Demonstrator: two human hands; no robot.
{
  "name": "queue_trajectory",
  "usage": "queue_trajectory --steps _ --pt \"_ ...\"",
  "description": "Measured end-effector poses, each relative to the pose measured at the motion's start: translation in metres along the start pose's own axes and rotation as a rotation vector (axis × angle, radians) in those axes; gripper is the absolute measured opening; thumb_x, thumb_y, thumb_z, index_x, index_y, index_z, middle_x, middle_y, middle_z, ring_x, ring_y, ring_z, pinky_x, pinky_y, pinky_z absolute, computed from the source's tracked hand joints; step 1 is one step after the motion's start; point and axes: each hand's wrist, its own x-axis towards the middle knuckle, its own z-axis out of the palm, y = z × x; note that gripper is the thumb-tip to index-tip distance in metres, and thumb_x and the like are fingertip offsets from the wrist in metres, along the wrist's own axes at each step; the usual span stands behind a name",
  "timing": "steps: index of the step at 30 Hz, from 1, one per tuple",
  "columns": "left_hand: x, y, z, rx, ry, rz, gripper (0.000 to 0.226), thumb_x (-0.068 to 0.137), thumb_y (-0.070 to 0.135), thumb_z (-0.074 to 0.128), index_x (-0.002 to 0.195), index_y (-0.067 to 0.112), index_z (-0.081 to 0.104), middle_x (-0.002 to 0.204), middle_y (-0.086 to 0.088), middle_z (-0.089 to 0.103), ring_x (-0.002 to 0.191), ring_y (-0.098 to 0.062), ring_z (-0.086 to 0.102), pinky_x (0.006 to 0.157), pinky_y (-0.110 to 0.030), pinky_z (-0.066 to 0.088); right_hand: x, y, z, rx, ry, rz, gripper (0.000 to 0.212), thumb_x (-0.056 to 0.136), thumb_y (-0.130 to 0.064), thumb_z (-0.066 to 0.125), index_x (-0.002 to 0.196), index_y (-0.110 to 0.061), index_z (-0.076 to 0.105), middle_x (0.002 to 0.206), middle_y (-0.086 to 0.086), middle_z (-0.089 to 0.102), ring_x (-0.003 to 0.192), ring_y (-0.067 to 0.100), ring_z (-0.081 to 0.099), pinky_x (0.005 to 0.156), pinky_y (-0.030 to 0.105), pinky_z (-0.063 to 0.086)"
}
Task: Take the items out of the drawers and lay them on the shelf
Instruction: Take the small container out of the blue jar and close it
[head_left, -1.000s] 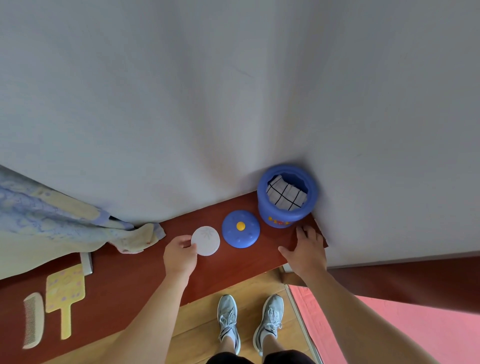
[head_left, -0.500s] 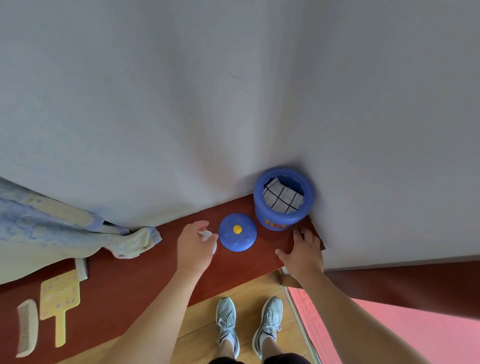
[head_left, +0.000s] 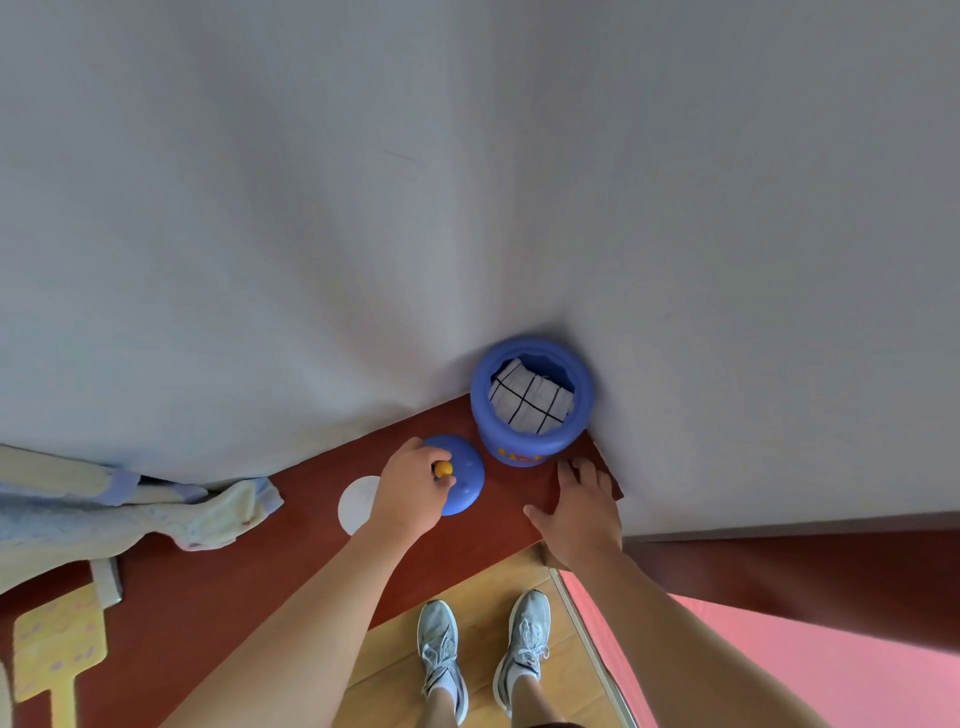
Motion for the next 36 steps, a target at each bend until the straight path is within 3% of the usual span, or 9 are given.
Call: queue_trajectory --steps 5,8,13,19,28,34,36 --pt "-0.002 0.002 -0.004 -0.031 0.041 -0.027 0.016 0.079 0.008 0.073 0.094 0.012 0.074 0.083 0.002 0.053 0.066 -0.017 0.052 0.058 -0.022 0.034 0.0 0.0 -0.001 0.0 -0.001 -0.002 0.083 0.082 -0.06 0.061 0.148 -0.018 0.033 0.148 0.002 0.031 0.134 0.024 0.028 0.11 0.033 0.033" --pt "-0.005 0.004 -0.015 -0.068 0.095 -0.046 0.016 0.078 0.008 0.073 0.093 0.013 0.074 0.081 0.004 0.052 0.065 -0.01 0.049 0.056 -0.009 0.029 0.001 -0.001 -0.001 0.004 -0.006 -0.002 0.084 0.082 -0.059 0.062 0.148 -0.018 0.032 0.149 0.002 0.031 0.135 0.024 0.028 0.11 0.034 0.034" --pt "-0.011 0.011 -0.044 -0.113 0.188 -0.016 0.014 0.075 0.007 0.074 0.084 0.017 0.071 0.072 0.009 0.051 0.066 -0.001 0.051 0.06 -0.006 0.034 -0.001 -0.003 -0.005 -0.002 -0.018 0.003 0.084 0.083 -0.06 0.061 0.149 -0.018 0.03 0.15 0.002 0.029 0.135 0.024 0.027 0.109 0.033 0.035" --pt "-0.012 0.039 -0.074 -0.205 0.292 0.079 0.019 0.076 0.004 0.076 0.091 0.015 0.074 0.082 0.003 0.062 0.067 -0.006 0.059 0.065 -0.004 0.04 -0.004 -0.007 -0.008 0.007 -0.027 0.019 0.084 0.084 -0.059 0.061 0.15 -0.018 0.029 0.15 0.002 0.027 0.136 0.023 0.026 0.109 0.034 0.036" --pt "0.024 0.103 -0.085 -0.196 0.215 0.281 0.015 0.079 0.01 0.072 0.09 0.021 0.072 0.08 0.011 0.059 0.072 -0.004 0.055 0.068 -0.006 0.039 -0.002 -0.006 -0.012 0.016 -0.052 0.016 0.084 0.085 -0.057 0.061 0.151 -0.017 0.026 0.152 0.002 0.024 0.138 0.023 0.024 0.11 0.033 0.036" --pt "0.041 0.128 -0.068 -0.147 0.136 0.349 0.019 0.08 0.01 0.073 0.098 0.015 0.075 0.086 0.01 0.056 0.073 -0.009 0.055 0.073 -0.016 0.041 -0.002 -0.006 -0.012 0.01 -0.055 0.01 0.082 0.087 -0.055 0.059 0.151 -0.018 0.024 0.153 0.001 0.021 0.138 0.022 0.023 0.11 0.032 0.035" --pt "0.043 0.132 -0.063 -0.146 0.112 0.363 0.018 0.081 0.009 0.073 0.098 0.013 0.075 0.087 0.009 0.056 0.073 -0.008 0.052 0.073 -0.014 0.038 -0.001 -0.005 -0.011 0.004 -0.06 0.009 0.082 0.088 -0.056 0.057 0.152 -0.018 0.022 0.154 0.002 0.02 0.138 0.022 0.023 0.11 0.032 0.035"
